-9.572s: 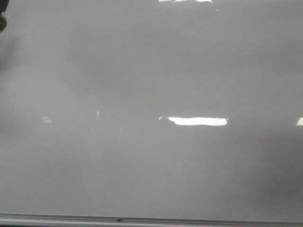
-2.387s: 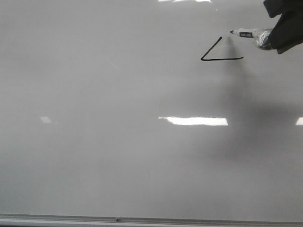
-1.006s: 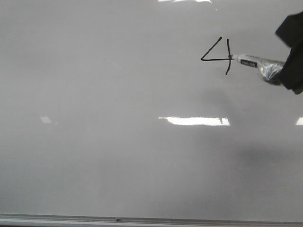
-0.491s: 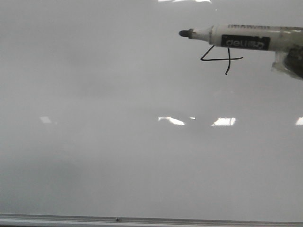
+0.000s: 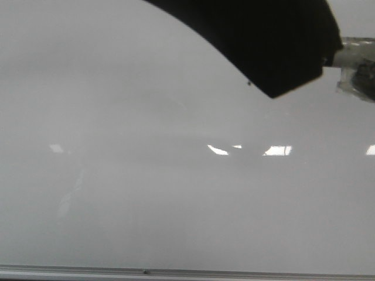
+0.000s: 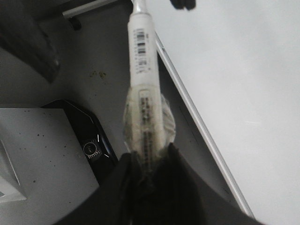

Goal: Write number 4 on whiteboard

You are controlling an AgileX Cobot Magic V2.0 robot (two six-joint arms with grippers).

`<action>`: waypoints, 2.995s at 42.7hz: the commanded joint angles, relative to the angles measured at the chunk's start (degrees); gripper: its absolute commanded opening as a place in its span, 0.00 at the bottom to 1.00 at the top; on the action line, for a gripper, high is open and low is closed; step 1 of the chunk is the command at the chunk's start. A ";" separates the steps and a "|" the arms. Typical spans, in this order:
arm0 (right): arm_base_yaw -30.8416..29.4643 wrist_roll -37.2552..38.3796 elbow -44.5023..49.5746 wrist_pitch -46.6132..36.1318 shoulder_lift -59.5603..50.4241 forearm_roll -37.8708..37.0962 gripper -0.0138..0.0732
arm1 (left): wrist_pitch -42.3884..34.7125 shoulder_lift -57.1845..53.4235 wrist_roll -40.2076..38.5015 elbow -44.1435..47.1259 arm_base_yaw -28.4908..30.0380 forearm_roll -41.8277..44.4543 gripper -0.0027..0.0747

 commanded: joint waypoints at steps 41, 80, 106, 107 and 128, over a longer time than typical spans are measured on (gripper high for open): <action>-1.40 1.80 -1.81 -4.03 -0.92 -3.12 0.77 | -6.78 1.35 -3.69 -2.15 -0.49 3.61 0.07; -11.22 18.10 -1.69 -6.07 -3.11 -17.86 0.77 | -12.85 -19.07 -55.96 12.40 41.20 30.74 0.07; -11.22 18.10 -1.58 -6.13 -3.11 -17.81 0.77 | -67.09 -16.40 -55.96 40.18 56.01 22.32 0.07; -11.22 18.10 -1.58 -6.08 -3.11 -17.76 0.77 | -67.68 -15.41 -55.96 40.18 56.01 22.02 0.07; -11.22 18.10 -1.58 -5.98 -3.11 -17.76 0.77 | -86.67 0.74 -55.96 40.08 56.01 21.46 0.08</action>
